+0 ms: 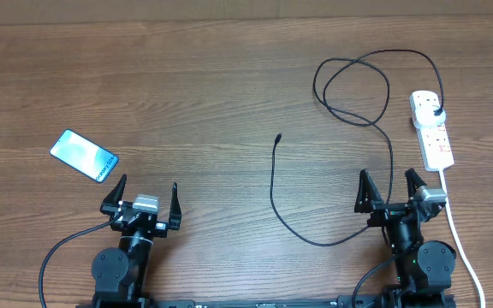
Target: Plug charger to phone and switch on socket
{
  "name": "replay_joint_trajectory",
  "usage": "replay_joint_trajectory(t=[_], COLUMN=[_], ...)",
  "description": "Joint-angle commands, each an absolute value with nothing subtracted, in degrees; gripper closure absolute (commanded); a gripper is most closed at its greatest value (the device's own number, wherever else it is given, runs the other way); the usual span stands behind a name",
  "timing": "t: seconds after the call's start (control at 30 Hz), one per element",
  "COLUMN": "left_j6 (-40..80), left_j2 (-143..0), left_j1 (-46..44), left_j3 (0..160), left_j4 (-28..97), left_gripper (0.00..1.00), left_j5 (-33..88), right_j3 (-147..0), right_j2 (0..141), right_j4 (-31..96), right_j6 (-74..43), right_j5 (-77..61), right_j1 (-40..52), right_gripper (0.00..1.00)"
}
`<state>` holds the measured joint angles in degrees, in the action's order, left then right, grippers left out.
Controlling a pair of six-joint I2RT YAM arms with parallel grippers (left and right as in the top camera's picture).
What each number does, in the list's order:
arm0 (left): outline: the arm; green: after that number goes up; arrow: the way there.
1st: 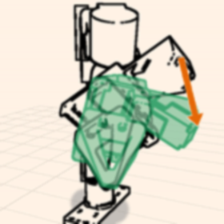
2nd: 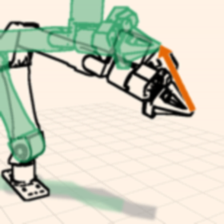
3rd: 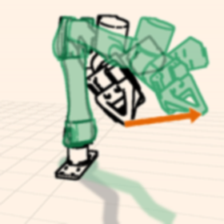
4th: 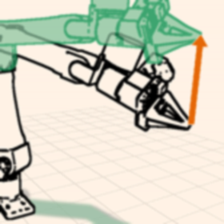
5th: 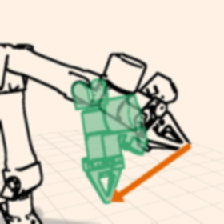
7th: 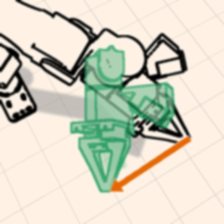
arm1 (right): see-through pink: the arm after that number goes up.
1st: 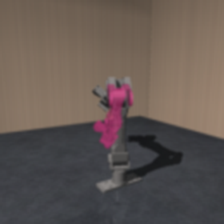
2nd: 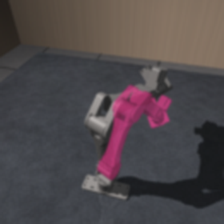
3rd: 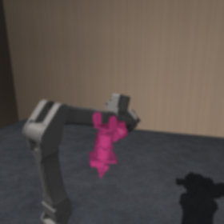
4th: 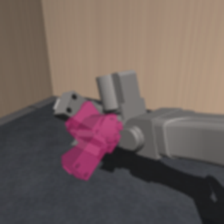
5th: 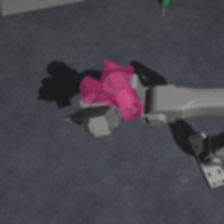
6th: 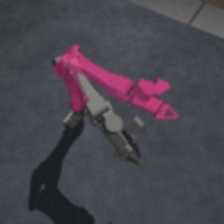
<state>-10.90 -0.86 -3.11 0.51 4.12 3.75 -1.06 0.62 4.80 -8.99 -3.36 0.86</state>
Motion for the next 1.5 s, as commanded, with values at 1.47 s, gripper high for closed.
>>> replay_joint_trajectory(t=[1.47], left_j6=[-12.29], left_j2=[-0.25], left_j1=[-2.92], left_j3=[0.27], left_j4=[4.40], left_gripper=[0.00], left_j5=[0.58], right_j3=[-0.45], right_j2=[0.16], right_j4=[4.62], right_j6=[-9.15], right_j5=[-2.61], right_j1=[1.17], right_gripper=[0.00])
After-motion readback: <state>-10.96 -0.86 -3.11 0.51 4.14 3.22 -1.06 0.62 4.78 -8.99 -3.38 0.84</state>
